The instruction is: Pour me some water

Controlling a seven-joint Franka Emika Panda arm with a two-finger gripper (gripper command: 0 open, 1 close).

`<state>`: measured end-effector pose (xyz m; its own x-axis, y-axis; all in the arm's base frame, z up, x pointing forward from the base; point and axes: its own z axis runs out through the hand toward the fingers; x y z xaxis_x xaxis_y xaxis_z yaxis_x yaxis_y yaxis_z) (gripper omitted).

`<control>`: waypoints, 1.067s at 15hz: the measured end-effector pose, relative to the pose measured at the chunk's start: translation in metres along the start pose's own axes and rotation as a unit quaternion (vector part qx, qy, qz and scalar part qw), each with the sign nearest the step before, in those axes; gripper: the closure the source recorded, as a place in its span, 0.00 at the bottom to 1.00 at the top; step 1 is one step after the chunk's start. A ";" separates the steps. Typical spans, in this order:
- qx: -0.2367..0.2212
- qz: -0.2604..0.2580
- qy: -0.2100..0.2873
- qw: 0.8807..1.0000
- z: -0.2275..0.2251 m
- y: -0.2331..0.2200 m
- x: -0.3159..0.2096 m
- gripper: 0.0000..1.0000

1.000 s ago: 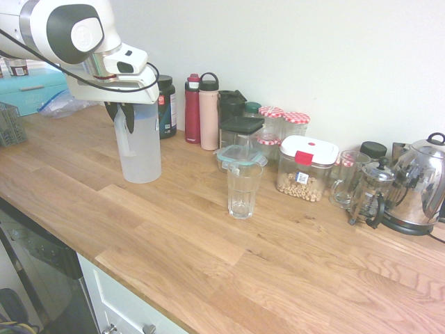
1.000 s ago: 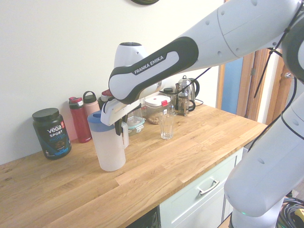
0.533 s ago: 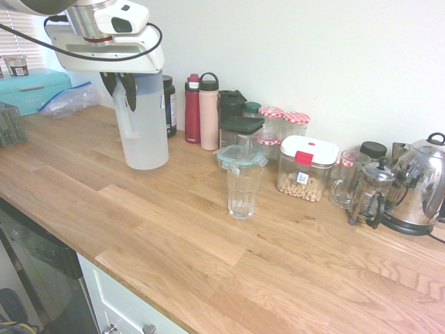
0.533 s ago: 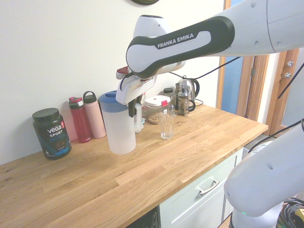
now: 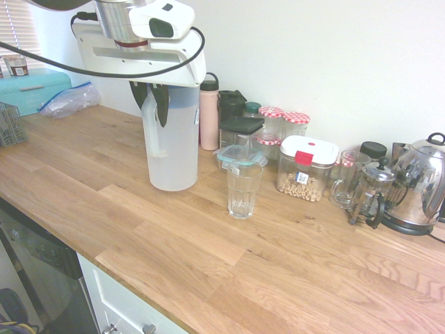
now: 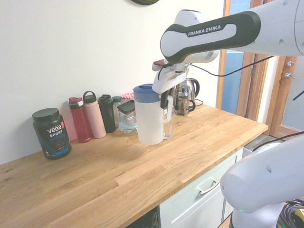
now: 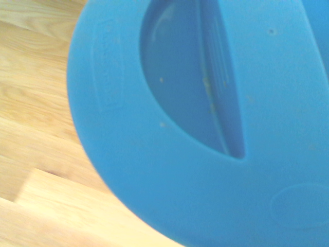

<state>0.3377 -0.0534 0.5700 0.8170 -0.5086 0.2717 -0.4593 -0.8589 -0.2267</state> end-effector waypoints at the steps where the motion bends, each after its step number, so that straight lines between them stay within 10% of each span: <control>1: -0.001 0.011 0.001 1.000 -0.001 0.015 0.001 1.00; 16: -0.018 0.083 0.030 0.996 -0.011 0.095 0.017 1.00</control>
<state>0.3043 -0.1438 0.5633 0.7074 -0.6452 0.2886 -0.5989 -0.7640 -0.2399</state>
